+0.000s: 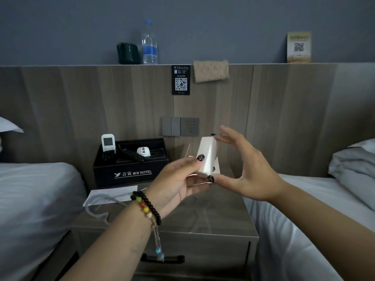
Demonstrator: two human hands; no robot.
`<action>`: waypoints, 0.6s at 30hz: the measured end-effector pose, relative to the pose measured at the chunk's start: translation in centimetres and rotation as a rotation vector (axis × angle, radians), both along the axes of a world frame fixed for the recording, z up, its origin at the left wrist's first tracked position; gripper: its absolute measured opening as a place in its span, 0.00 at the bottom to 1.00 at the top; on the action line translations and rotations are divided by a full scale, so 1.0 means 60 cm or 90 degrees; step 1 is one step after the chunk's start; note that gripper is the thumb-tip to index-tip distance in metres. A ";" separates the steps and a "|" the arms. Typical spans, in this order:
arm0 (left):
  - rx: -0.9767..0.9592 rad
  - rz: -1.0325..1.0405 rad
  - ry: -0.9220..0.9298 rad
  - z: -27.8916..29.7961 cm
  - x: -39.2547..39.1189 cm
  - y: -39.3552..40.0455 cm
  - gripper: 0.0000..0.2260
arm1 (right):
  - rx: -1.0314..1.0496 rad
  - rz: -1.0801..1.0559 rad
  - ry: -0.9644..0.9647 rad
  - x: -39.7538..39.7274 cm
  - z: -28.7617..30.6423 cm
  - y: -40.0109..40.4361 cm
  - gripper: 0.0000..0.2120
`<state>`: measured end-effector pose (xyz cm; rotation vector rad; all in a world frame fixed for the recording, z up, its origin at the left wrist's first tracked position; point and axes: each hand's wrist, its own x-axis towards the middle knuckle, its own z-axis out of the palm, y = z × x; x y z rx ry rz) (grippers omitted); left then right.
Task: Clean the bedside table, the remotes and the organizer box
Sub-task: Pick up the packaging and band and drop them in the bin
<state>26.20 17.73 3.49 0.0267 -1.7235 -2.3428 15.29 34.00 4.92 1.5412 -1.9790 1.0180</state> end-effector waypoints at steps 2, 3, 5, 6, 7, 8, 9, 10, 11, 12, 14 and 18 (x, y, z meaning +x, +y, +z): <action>0.039 0.055 0.021 -0.012 0.001 -0.017 0.20 | -0.023 -0.012 -0.034 -0.010 -0.001 -0.005 0.41; 0.057 0.086 0.031 -0.019 0.000 -0.028 0.19 | -0.052 -0.026 -0.063 -0.020 -0.004 -0.011 0.37; 0.098 0.145 0.048 -0.036 -0.005 -0.052 0.17 | -0.125 -0.074 -0.146 -0.045 -0.014 -0.031 0.26; 0.117 0.167 0.054 -0.046 -0.011 -0.063 0.16 | -0.151 -0.108 -0.192 -0.061 -0.020 -0.044 0.22; 0.131 0.185 0.056 -0.057 -0.017 -0.074 0.15 | -0.157 -0.145 -0.232 -0.078 -0.029 -0.060 0.18; 0.138 0.198 0.056 -0.068 -0.025 -0.085 0.15 | -0.149 -0.180 -0.256 -0.097 -0.039 -0.077 0.14; 0.137 0.208 0.054 -0.077 -0.034 -0.095 0.16 | -0.131 -0.210 -0.264 -0.118 -0.050 -0.096 0.11; 0.134 0.217 0.050 -0.086 -0.042 -0.105 0.16 | -0.104 -0.231 -0.263 -0.140 -0.061 -0.115 0.08; 0.129 0.225 0.045 -0.094 -0.050 -0.115 0.17 | -0.067 -0.248 -0.260 -0.161 -0.071 -0.135 0.07; 0.120 0.233 0.040 -0.103 -0.058 -0.125 0.18 | -0.024 -0.265 -0.258 -0.183 -0.079 -0.158 0.06; 0.098 0.257 0.032 -0.120 -0.072 -0.144 0.17 | 0.063 -0.287 -0.261 -0.228 -0.091 -0.204 0.05; 0.087 0.292 0.024 -0.149 -0.095 -0.169 0.17 | 0.236 -0.307 -0.216 -0.319 -0.119 -0.295 0.00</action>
